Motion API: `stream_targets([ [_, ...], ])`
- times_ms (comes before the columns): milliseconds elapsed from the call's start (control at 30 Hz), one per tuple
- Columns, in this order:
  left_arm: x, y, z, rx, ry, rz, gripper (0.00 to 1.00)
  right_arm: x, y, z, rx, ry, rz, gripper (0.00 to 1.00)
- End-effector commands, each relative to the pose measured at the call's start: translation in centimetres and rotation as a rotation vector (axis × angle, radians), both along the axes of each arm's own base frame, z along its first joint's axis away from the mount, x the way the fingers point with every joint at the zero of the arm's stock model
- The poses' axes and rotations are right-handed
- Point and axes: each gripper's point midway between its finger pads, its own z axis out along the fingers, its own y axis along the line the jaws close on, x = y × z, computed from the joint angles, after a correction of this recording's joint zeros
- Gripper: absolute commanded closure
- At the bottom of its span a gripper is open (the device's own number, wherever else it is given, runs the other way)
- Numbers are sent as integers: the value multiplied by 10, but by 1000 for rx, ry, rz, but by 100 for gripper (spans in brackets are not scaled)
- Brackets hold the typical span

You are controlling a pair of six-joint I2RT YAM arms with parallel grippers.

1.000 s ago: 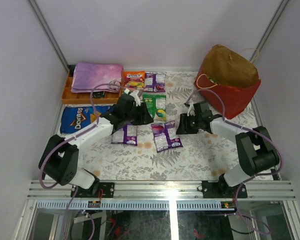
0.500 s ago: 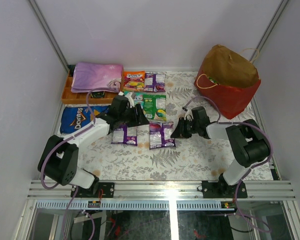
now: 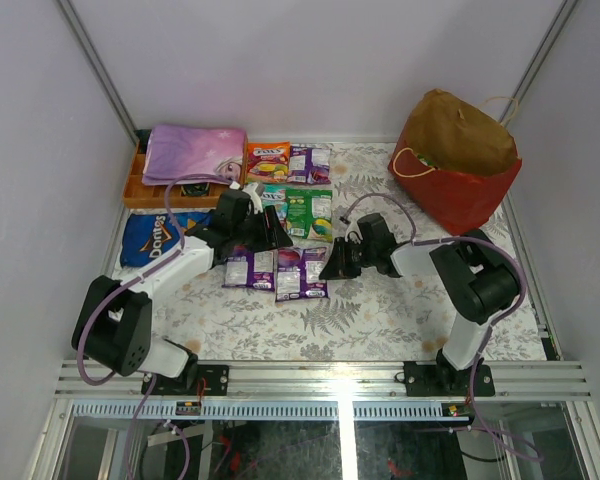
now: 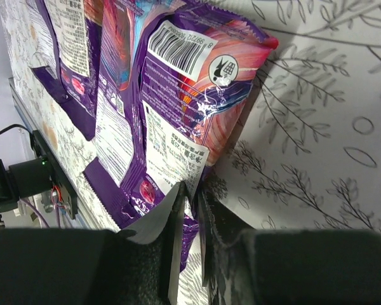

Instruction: Take the snacks out of the paper bag

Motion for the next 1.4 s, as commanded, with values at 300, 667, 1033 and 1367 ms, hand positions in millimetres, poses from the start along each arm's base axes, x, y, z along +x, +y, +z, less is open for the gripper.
stream_targets([
  [300, 12, 3, 17, -8, -54, -5, 48, 33, 16, 12, 27, -38, -147, 82],
  [667, 82, -36, 106, -45, -240, -10, 30, 71, -29, 158, -63, -530, -242, 6],
  [1033, 154, -162, 180, -207, -420, -133, 26, 93, -174, 370, -248, -966, -749, 1],
  [1367, 135, -266, 172, -348, -475, -281, 26, 171, -242, 340, -387, -780, -875, 1],
])
